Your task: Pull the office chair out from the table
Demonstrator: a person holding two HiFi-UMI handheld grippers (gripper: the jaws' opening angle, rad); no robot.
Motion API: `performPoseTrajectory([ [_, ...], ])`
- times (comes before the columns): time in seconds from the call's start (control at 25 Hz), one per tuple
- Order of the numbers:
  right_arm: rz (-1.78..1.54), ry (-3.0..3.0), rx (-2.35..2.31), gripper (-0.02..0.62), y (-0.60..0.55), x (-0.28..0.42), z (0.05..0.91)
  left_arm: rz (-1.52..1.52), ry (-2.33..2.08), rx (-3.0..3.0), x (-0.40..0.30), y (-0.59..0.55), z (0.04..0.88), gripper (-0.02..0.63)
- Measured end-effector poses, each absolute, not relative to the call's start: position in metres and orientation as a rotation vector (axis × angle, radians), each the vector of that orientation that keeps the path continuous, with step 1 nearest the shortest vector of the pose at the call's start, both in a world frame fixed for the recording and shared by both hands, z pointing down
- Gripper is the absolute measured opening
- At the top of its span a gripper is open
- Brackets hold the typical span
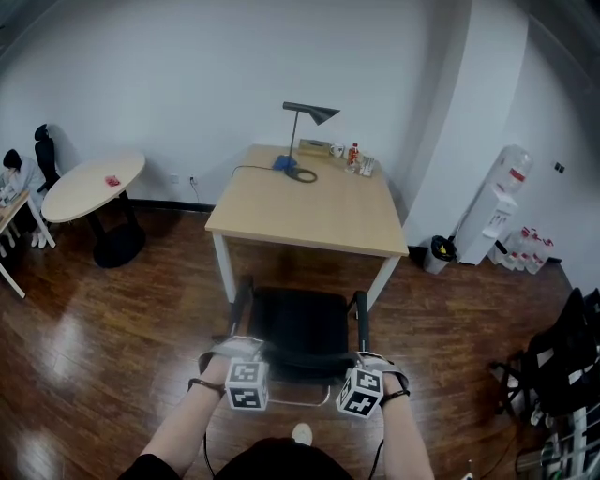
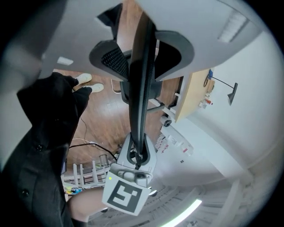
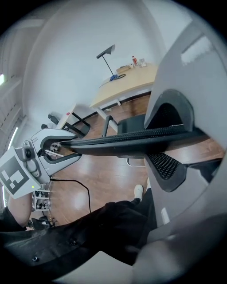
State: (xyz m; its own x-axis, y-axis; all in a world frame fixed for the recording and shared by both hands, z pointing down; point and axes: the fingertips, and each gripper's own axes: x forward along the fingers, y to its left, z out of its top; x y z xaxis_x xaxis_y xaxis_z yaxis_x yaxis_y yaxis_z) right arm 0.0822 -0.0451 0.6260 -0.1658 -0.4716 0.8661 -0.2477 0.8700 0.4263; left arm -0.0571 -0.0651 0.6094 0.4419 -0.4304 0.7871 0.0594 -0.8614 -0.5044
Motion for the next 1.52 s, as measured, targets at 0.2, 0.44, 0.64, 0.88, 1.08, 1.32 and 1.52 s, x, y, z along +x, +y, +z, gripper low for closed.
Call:
performPoseTrajectory([
  [0.2, -0.229, -1.758, 0.720, 0.185, -0.037, 0.084, 0.599, -1.282, 0.401, -2.347, -0.056, -0.050, 0.581, 0.182],
  [0.44, -0.282, -1.889, 0.982, 0.132, -0.027, 0.078, 0.567, -0.972, 0.682, -2.466, -0.057, -0.050, 0.549, 0.181],
  [0.64, -0.263, -2.003, 1.210, 0.100, -0.020, 0.081, 0.553, -0.653, 1.039, -2.638, -0.075, -0.048, 0.519, 0.165],
  [0.88, -0.217, -2.133, 1.311, 0.081, 0.014, 0.089, 0.537, -0.451, 1.195, -2.650, -0.078, -0.021, 0.495, 0.100],
  [1.08, -0.235, -2.219, 1.369, 0.058, 0.048, 0.109, 0.522, -0.356, 1.327, -2.617, -0.064, 0.010, 0.488, 0.092],
  [1.32, -0.199, -2.336, 1.444, 0.044, 0.085, 0.126, 0.508, -0.234, 1.470, -2.674, -0.054, 0.059, 0.487, 0.040],
  [1.52, -0.140, -2.424, 1.462, 0.041, 0.109, 0.140, 0.505, -0.235, 1.529, -2.652, -0.045, 0.094, 0.489, 0.003],
])
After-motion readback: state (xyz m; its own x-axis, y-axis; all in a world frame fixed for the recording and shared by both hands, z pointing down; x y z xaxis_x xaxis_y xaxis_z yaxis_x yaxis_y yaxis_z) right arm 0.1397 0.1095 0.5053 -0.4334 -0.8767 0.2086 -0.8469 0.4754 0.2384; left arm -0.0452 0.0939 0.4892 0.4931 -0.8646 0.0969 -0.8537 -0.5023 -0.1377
